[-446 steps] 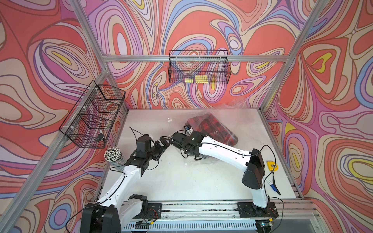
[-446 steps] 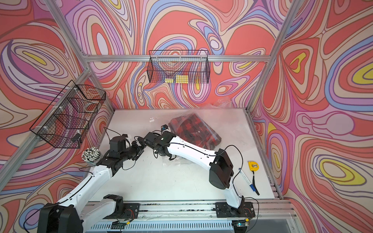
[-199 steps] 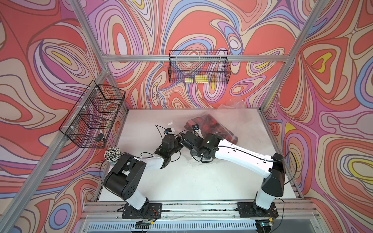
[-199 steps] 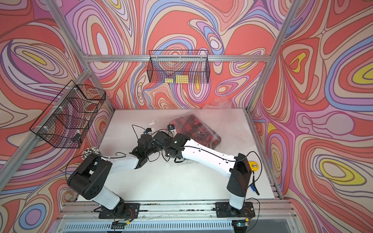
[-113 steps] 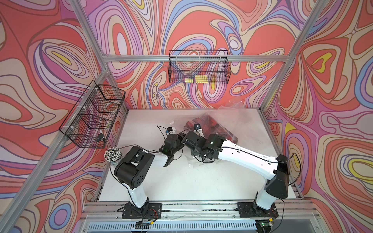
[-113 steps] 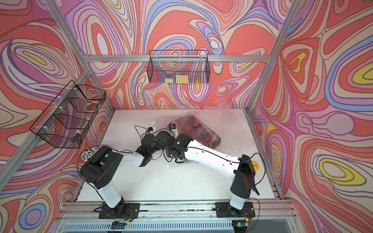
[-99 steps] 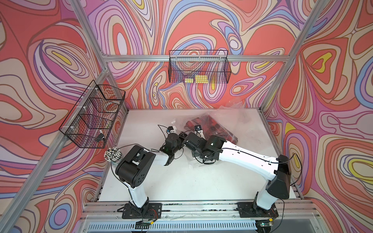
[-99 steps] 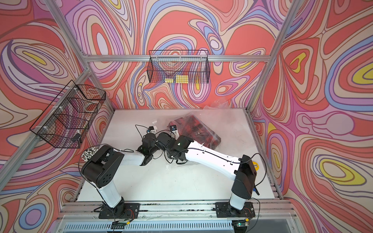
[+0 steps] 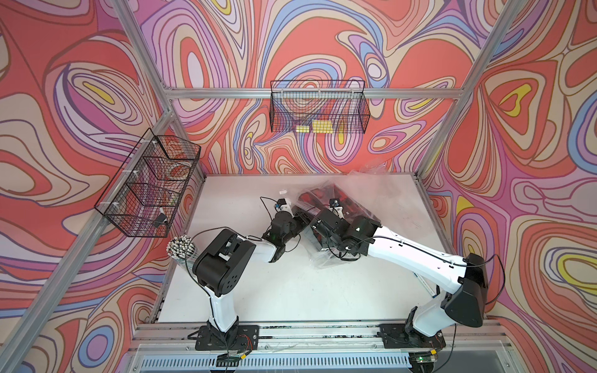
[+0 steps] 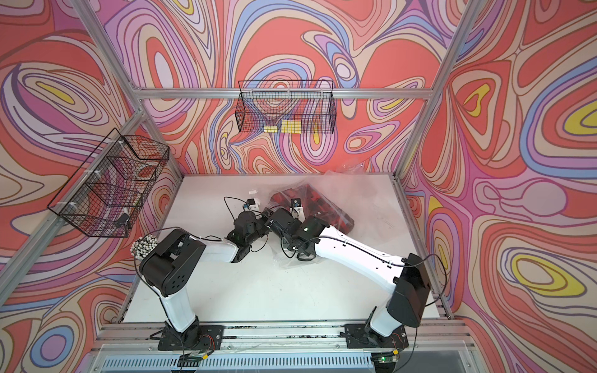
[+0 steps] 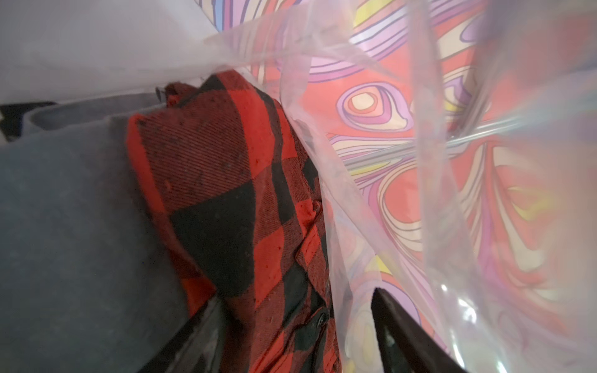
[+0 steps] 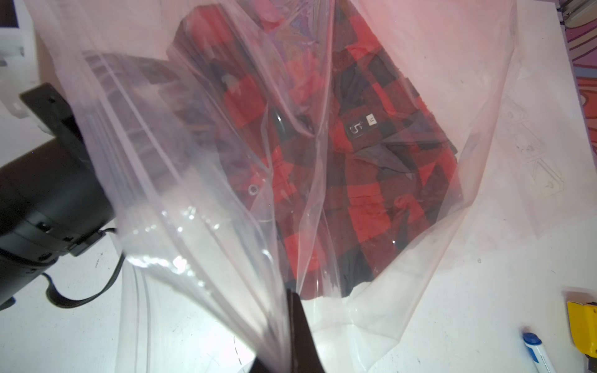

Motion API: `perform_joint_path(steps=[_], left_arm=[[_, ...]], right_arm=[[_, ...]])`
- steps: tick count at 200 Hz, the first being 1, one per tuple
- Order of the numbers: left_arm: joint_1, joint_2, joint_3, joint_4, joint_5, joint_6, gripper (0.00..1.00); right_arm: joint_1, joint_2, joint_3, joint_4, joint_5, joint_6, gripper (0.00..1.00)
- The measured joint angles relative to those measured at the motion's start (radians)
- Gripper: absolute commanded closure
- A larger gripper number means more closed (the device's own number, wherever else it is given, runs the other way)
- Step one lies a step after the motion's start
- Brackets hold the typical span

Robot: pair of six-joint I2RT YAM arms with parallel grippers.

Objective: Take the shirt out of the vacuum bag
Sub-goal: Take out the shirt from the vacuum bag.

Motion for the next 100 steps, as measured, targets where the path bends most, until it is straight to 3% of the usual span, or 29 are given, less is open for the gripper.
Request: perform_joint_path(steps=[54, 100], left_arm=[[-0.002, -0.080, -0.053, -0.131, -0.004, 0.098, 0.17], [-0.002, -0.090, -0.049, -0.184, -0.015, 0.137, 0.18]], right_arm=[[-0.001, 0.002, 0.002, 0.013, -0.009, -0.017, 1.00], [-0.002, 0.009, 0.003, 0.020, -0.018, -0.018, 1.00]])
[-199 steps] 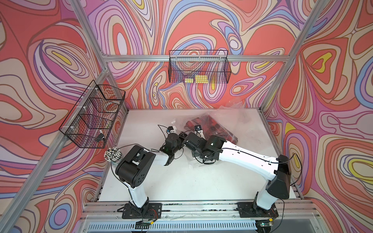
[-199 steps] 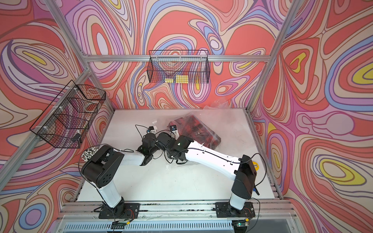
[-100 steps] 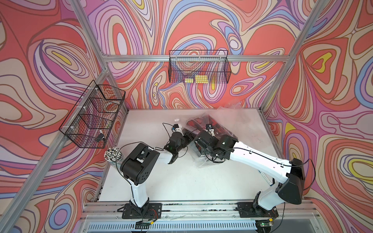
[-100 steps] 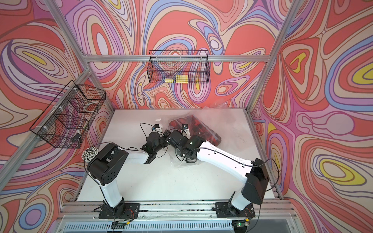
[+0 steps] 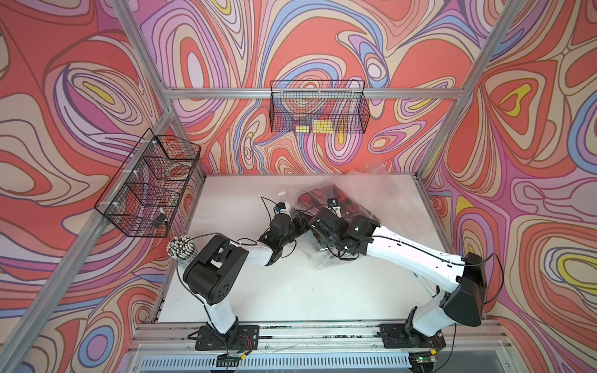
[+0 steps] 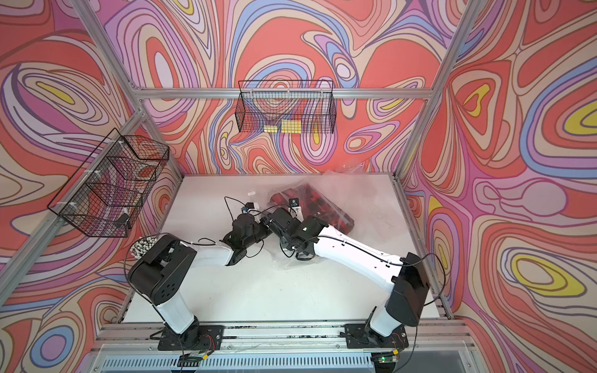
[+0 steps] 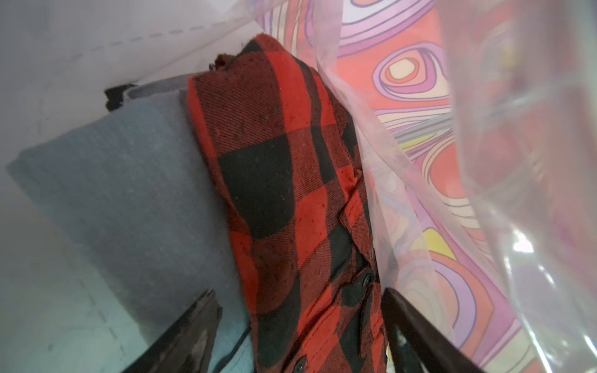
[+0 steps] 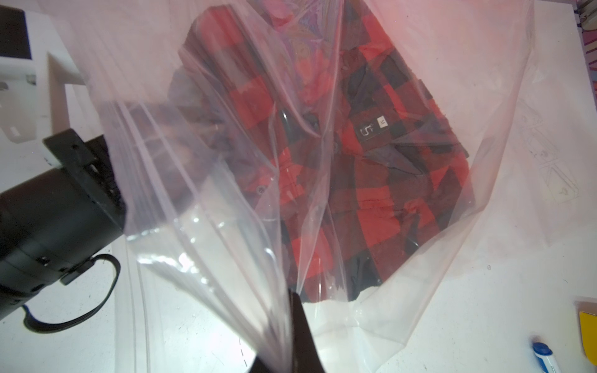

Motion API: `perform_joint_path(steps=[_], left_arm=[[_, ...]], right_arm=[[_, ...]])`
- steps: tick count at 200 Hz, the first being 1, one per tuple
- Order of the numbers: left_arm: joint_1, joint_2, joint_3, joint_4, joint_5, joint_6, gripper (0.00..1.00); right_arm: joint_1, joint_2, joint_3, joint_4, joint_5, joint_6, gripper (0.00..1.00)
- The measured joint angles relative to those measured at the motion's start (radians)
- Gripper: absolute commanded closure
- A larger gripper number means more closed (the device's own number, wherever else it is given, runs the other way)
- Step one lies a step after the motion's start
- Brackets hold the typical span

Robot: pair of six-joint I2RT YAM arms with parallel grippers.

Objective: Take the shirt out of the vacuum bag
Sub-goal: Take out the shirt from the vacuum bag.

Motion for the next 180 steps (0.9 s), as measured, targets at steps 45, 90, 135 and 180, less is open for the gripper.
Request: perform_joint_path(steps=[45, 90, 135, 180], left_arm=[[0.000, 0.027, 0.033, -0.020, -0.017, 0.001, 0.18], [-0.001, 0.062, 0.055, -0.026, -0.027, 0.001, 0.19], [-0.001, 0.133, 0.098, -0.002, -0.026, -0.008, 0.23], [-0.001, 0.136, 0.098, 0.066, -0.018, -0.015, 0.25]], right_arm=[[0.000, 0.000, 0.000, -0.003, 0.001, 0.000, 1.00], [0.000, -0.004, 0.000, -0.003, 0.001, 0.000, 1.00], [0.000, -0.005, -0.001, -0.002, -0.002, 0.000, 1.00], [0.000, -0.020, -0.021, 0.011, -0.005, 0.000, 1.00]])
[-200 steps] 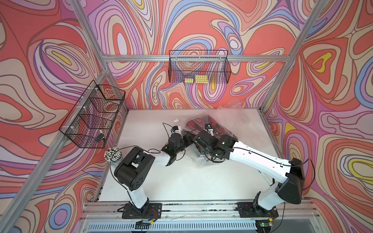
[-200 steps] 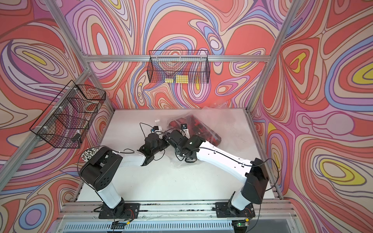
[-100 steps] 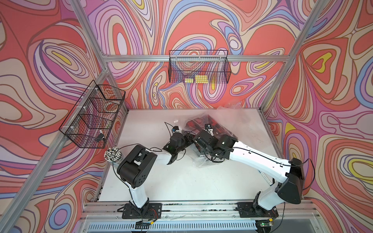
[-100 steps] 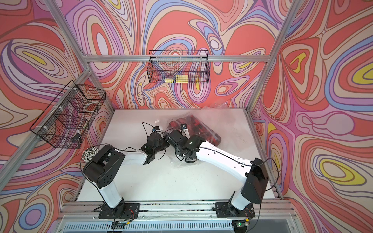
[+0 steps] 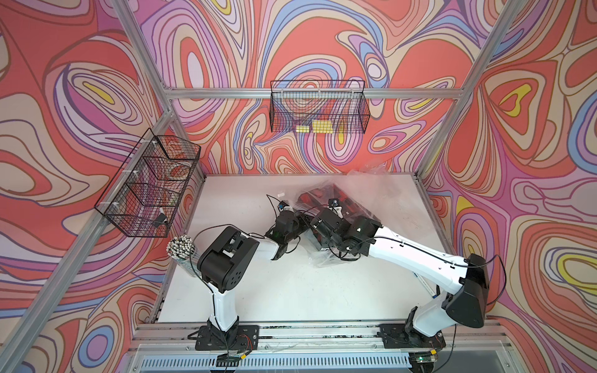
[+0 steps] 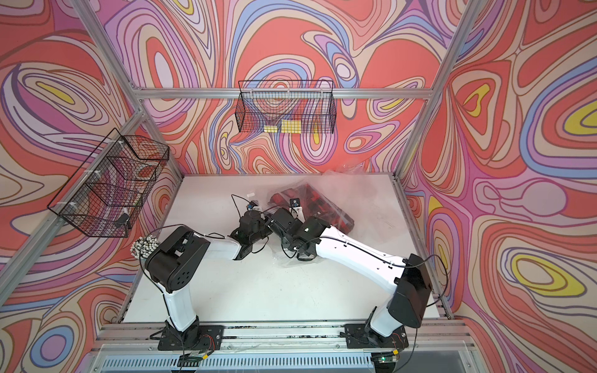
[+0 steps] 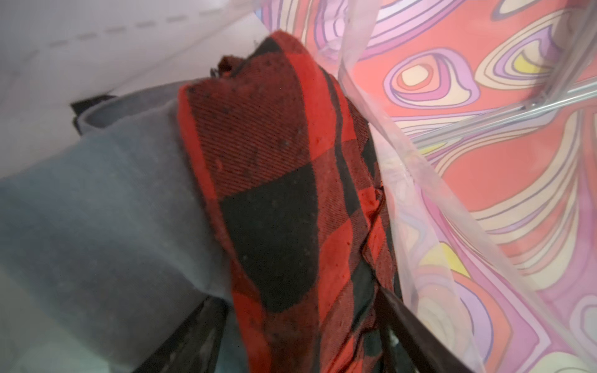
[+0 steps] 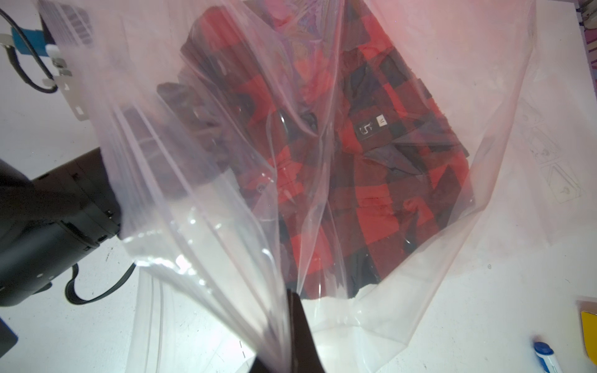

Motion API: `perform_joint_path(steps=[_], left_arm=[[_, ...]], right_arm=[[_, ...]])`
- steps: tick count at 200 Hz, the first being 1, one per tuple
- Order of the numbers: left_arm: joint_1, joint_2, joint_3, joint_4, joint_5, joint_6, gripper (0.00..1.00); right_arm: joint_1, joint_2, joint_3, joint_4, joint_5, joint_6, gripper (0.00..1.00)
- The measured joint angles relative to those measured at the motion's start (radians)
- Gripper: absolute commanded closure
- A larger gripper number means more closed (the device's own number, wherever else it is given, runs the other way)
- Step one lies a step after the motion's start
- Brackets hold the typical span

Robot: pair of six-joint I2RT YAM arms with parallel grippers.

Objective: Take the shirt out of the vacuum bag
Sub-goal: Take out the shirt from the vacuum bag.

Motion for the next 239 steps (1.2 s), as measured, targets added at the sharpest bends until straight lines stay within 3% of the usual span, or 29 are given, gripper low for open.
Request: perform_joint_path(steps=[26, 40, 77, 86, 100, 125, 239], left_arm=[[0.000, 0.000, -0.010, 0.061, 0.002, -0.015, 0.26], [0.000, 0.000, -0.016, 0.079, 0.002, -0.022, 0.37], [0.000, 0.022, -0.016, 0.116, 0.003, -0.030, 0.50], [0.000, 0.024, -0.016, 0.116, 0.003, -0.029, 0.48], [0.000, 0.024, -0.014, 0.114, 0.007, -0.026, 0.33], [0.000, 0.027, 0.003, 0.107, 0.027, -0.026, 0.28], [-0.001, -0.025, -0.055, 0.148, 0.033, -0.053, 0.27]], right_arm=[[0.000, -0.001, -0.019, 0.012, -0.005, 0.000, 1.00], [0.000, -0.001, -0.024, 0.015, -0.006, 0.000, 1.00], [0.000, -0.001, -0.026, 0.016, -0.008, 0.000, 1.00], [0.000, -0.001, -0.026, 0.016, -0.008, 0.000, 1.00], [0.000, -0.002, -0.026, 0.016, -0.008, 0.000, 1.00], [0.000, -0.002, -0.026, 0.016, -0.008, 0.000, 1.00], [-0.012, -0.011, -0.032, 0.005, 0.008, -0.002, 1.00]])
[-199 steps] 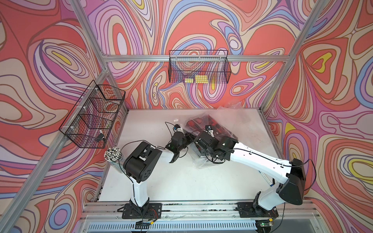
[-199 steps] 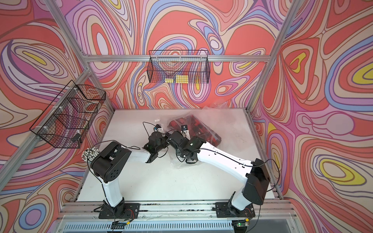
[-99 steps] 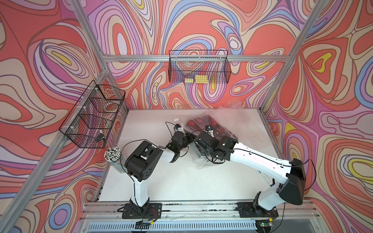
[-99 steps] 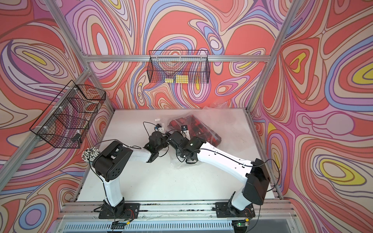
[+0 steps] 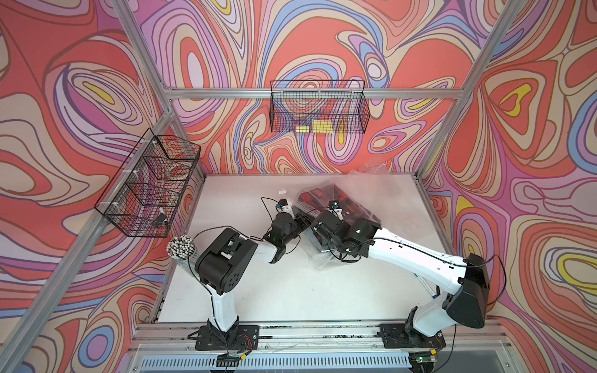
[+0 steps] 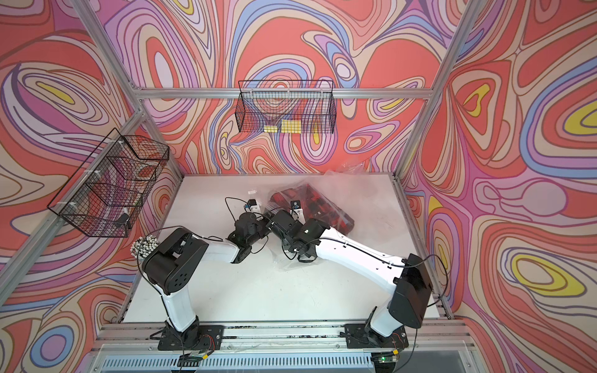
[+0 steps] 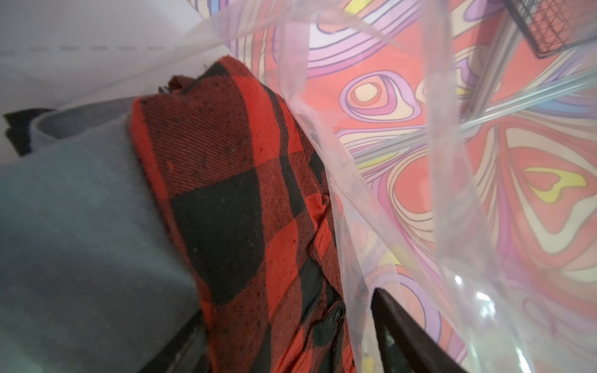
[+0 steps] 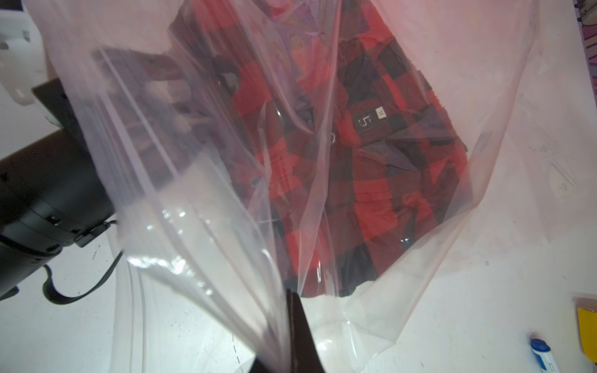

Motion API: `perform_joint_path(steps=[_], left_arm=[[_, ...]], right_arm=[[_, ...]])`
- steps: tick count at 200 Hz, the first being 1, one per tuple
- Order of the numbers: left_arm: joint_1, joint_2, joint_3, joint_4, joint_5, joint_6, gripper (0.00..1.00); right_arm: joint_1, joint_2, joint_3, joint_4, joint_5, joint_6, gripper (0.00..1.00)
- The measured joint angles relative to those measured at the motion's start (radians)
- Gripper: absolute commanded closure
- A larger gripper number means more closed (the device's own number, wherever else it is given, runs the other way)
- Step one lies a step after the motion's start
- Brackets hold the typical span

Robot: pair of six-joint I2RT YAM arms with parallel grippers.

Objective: Take the shirt out of the vacuum bag
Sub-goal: Take out the shirt from the vacuum bag.

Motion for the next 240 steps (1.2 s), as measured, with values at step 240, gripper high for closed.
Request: perform_joint_path(steps=[240], left_arm=[[-0.005, 0.086, 0.161, -0.188, 0.122, 0.139, 0.44]], right_arm=[[-0.241, -0.087, -0.201, 0.141, -0.141, -0.154, 1.00]])
